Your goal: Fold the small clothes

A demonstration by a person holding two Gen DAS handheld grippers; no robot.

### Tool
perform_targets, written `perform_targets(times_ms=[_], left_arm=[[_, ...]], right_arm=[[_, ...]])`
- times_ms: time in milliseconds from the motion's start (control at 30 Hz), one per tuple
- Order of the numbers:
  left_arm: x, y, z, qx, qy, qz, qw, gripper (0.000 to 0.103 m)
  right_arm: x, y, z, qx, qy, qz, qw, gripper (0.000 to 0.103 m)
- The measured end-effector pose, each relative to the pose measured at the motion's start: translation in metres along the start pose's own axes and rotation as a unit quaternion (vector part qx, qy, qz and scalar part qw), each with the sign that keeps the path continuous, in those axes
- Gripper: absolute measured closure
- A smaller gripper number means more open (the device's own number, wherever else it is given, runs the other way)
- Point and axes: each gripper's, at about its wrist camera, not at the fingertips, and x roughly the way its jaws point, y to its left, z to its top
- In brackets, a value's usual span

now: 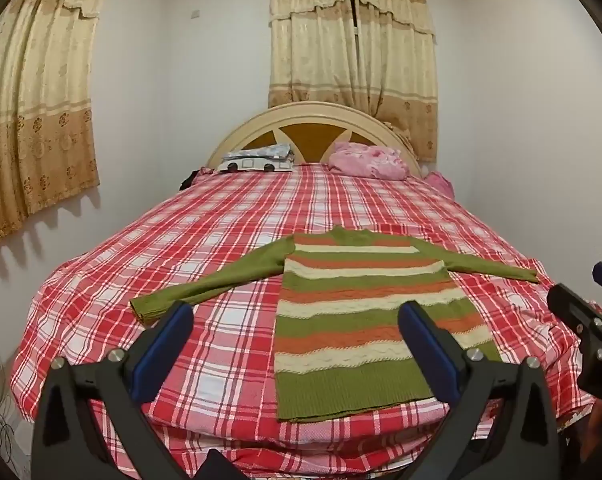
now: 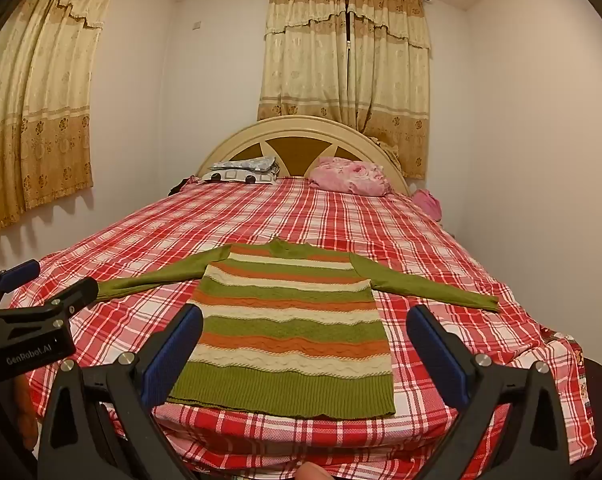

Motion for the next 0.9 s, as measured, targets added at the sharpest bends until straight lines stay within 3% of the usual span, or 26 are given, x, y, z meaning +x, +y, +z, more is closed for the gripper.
perform_targets(times_ms=[900], left_arm=[[0.0028,0.0020,-0.0040,-0.002,-0.002,0.011,0.9999,0.000]], right_arm=[[0.0062,-0.0029,-0.0046,0.001,0.011,0.002,1.000,0.001]])
